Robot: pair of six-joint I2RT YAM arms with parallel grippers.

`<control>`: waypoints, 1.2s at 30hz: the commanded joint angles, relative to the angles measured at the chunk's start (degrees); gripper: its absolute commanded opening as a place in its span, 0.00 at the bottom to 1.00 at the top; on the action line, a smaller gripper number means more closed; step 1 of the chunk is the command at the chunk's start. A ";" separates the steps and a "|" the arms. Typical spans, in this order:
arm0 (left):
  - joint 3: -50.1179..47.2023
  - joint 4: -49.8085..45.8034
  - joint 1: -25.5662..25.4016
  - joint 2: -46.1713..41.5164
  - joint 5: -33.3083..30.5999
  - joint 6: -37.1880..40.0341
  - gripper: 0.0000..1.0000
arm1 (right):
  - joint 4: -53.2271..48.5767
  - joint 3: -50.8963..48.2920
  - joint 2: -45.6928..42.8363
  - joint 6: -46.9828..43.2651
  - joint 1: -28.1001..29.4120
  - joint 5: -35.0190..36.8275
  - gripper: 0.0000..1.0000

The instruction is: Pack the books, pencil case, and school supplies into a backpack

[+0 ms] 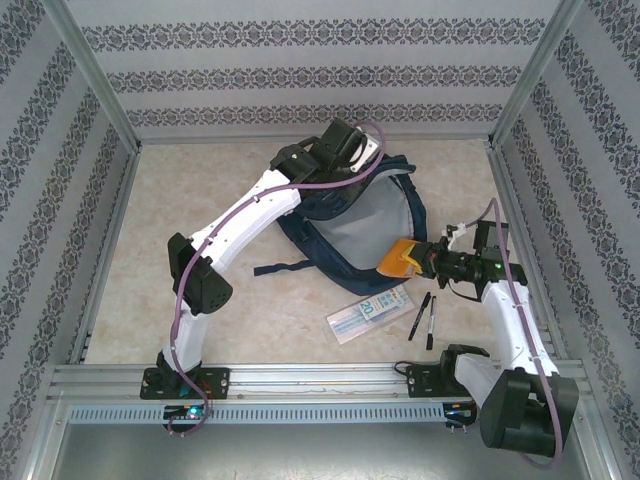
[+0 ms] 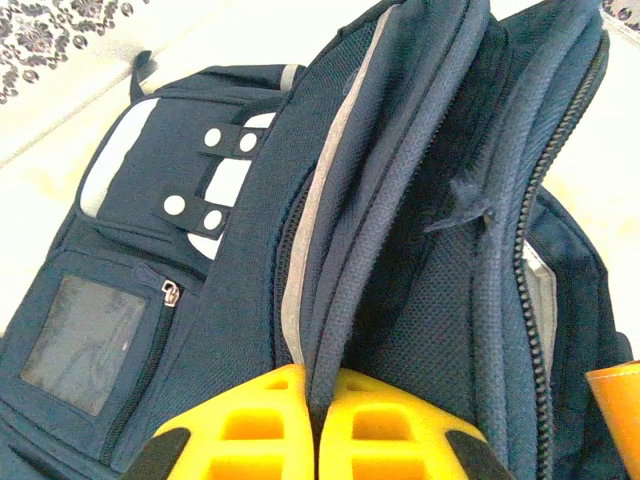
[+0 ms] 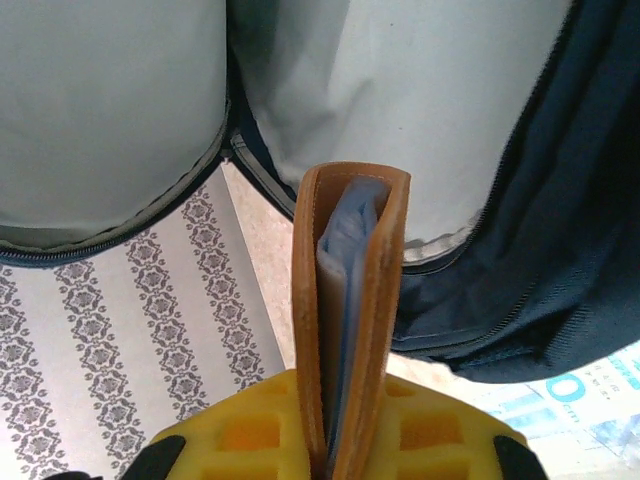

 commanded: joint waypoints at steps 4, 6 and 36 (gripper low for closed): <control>3.85 2.33 0.75 -1.38 2.31 -2.97 0.00 | 4.25 1.32 0.96 7.03 1.02 1.33 0.02; 3.85 2.14 0.91 -1.47 2.93 -3.02 0.00 | 5.35 1.57 1.02 8.31 1.34 0.54 0.02; 1.26 2.97 1.37 -3.49 12.47 -7.51 0.00 | 55.43 0.45 24.08 33.54 17.29 28.77 0.02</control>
